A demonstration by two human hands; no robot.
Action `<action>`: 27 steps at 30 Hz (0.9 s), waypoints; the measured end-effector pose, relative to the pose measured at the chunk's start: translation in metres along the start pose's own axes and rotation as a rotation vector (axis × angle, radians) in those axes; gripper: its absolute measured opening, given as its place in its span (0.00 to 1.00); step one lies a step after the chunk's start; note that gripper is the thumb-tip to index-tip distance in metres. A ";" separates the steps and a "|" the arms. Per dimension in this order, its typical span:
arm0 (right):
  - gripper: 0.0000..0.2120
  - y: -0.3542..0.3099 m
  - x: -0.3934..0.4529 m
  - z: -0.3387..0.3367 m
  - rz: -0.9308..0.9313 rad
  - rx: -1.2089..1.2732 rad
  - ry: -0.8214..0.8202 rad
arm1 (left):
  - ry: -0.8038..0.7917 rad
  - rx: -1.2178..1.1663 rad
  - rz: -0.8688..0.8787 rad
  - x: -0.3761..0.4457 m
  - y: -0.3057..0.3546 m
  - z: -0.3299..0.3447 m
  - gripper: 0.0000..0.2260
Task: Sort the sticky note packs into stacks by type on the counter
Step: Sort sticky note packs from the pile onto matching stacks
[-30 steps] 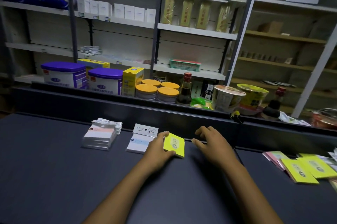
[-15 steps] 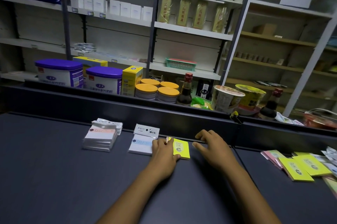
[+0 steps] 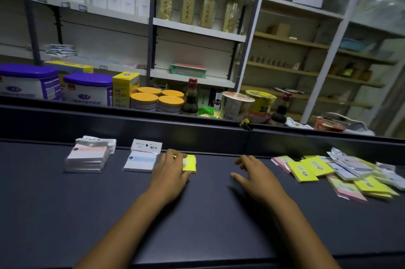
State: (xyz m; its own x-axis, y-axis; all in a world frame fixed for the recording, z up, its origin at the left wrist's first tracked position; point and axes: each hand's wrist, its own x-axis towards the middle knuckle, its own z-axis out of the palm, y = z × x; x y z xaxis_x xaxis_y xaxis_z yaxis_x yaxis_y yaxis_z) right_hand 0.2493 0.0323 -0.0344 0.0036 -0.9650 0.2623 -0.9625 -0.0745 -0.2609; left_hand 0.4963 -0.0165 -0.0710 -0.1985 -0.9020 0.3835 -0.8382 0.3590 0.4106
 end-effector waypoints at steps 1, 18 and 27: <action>0.16 0.009 -0.007 -0.006 0.008 -0.010 -0.004 | 0.013 0.023 0.025 -0.003 0.010 -0.004 0.20; 0.24 0.226 -0.174 -0.131 0.149 -0.129 0.006 | -0.131 0.064 0.221 -0.075 0.292 0.051 0.15; 0.24 0.294 -0.214 -0.170 0.192 -0.117 0.044 | -0.135 0.019 0.261 -0.085 0.369 0.082 0.15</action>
State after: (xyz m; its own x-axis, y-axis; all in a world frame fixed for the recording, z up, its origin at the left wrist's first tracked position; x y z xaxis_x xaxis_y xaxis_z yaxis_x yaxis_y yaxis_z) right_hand -0.0802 0.2598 -0.0092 -0.1922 -0.9465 0.2593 -0.9693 0.1417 -0.2011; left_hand 0.1623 0.1730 -0.0198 -0.4734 -0.8038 0.3602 -0.7588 0.5798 0.2967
